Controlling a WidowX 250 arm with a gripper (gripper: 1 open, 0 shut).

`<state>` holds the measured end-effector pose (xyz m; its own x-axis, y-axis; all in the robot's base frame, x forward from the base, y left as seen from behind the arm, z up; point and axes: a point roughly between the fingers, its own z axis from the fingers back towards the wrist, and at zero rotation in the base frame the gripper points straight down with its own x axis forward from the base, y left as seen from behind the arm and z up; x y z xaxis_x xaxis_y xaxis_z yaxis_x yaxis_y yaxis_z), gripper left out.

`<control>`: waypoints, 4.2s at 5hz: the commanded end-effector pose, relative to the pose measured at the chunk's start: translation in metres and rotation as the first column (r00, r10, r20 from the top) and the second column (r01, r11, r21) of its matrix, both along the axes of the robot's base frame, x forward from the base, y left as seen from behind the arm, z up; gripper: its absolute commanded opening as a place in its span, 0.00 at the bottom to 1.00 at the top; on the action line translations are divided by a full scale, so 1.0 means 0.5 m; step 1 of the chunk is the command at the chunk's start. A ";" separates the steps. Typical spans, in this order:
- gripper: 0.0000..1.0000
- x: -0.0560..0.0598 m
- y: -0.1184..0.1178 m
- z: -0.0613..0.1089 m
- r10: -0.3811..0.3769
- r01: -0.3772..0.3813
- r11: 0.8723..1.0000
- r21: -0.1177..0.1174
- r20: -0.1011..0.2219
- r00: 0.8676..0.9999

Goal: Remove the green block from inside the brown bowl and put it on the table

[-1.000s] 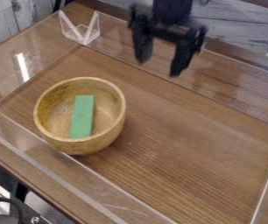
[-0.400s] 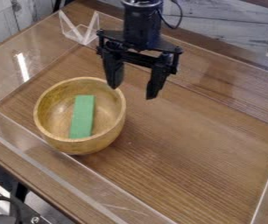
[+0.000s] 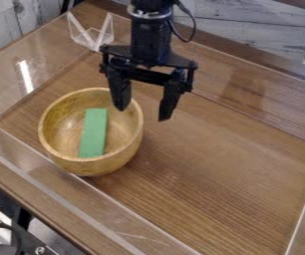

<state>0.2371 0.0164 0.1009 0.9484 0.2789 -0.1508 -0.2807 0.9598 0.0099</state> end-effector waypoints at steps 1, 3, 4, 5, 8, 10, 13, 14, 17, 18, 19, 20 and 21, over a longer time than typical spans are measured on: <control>1.00 -0.004 -0.008 0.007 0.042 -0.042 0.999 0.005 0.041 0.998; 1.00 0.003 -0.019 0.017 0.052 -0.052 0.999 0.006 0.029 0.998; 1.00 0.002 -0.008 0.029 0.040 -0.040 0.999 0.008 0.023 0.999; 1.00 0.000 0.004 0.041 0.031 -0.032 0.999 0.009 0.018 0.999; 1.00 -0.022 0.091 0.050 0.146 -0.147 0.989 0.004 0.054 0.988; 1.00 -0.048 0.116 0.025 0.153 -0.153 0.988 -0.009 0.078 0.985; 1.00 -0.048 0.155 -0.019 0.118 -0.118 0.993 -0.007 0.076 0.990; 1.00 -0.054 0.149 -0.040 0.099 -0.099 0.995 -0.008 0.083 0.992; 1.00 -0.079 0.145 -0.086 0.050 -0.048 0.999 -0.020 0.112 0.992; 1.00 -0.091 0.158 -0.088 0.002 0.001 1.000 -0.026 0.119 0.993; 1.00 -0.101 0.173 -0.091 -0.062 0.066 0.997 -0.029 0.126 0.990; 1.00 -0.111 0.189 -0.096 -0.124 0.129 0.991 -0.031 0.132 0.983; 1.00 -0.122 0.183 -0.085 -0.199 0.205 0.978 -0.030 0.134 0.971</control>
